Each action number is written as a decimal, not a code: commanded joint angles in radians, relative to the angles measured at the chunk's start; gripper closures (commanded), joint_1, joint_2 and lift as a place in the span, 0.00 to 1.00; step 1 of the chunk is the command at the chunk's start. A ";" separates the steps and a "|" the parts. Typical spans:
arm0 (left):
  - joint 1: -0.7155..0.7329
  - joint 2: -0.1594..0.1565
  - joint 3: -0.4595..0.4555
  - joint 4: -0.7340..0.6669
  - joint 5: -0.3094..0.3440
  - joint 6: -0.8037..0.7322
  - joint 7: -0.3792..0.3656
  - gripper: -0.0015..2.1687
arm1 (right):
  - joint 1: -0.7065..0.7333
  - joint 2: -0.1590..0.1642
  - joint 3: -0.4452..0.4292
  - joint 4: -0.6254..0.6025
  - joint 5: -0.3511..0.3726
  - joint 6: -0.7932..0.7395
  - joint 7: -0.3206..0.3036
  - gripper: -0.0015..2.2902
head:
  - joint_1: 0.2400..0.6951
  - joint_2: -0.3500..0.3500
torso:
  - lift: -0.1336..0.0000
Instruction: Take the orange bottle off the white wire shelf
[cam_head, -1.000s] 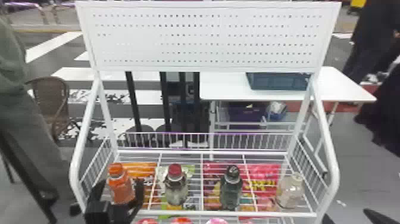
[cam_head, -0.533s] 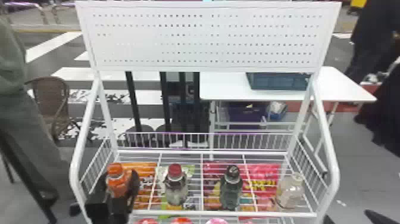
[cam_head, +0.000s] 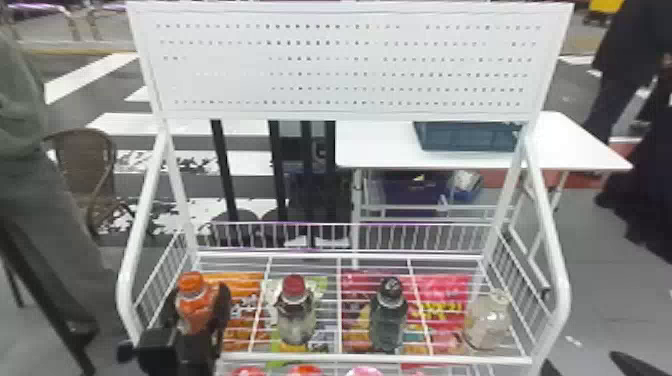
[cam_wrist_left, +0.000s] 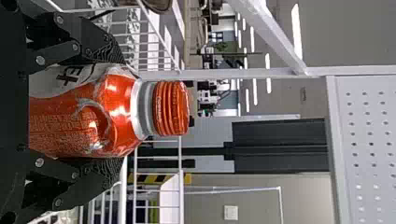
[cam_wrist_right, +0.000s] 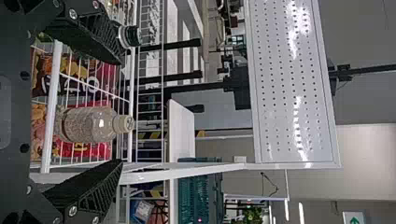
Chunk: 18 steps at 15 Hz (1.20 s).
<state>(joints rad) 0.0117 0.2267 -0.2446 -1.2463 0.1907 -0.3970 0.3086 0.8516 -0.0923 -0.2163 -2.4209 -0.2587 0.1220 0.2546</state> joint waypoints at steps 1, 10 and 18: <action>0.071 0.008 0.014 -0.145 -0.007 0.025 0.000 0.32 | 0.000 -0.001 0.000 0.000 -0.001 0.000 0.000 0.07 | 0.57 0.50 | 1.00; 0.461 0.031 0.166 -0.723 -0.054 0.289 0.011 0.32 | -0.013 -0.006 0.008 0.016 -0.004 0.000 0.000 0.07 | 0.57 0.50 | 1.00; 0.757 0.022 0.248 -1.029 -0.102 0.277 0.000 0.32 | -0.005 -0.011 0.012 0.009 0.003 0.000 0.000 0.07 | 0.57 0.50 | 1.00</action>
<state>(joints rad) 0.7308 0.2488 -0.0053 -2.2388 0.0903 -0.1224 0.3093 0.8436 -0.1025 -0.2041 -2.4086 -0.2583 0.1220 0.2547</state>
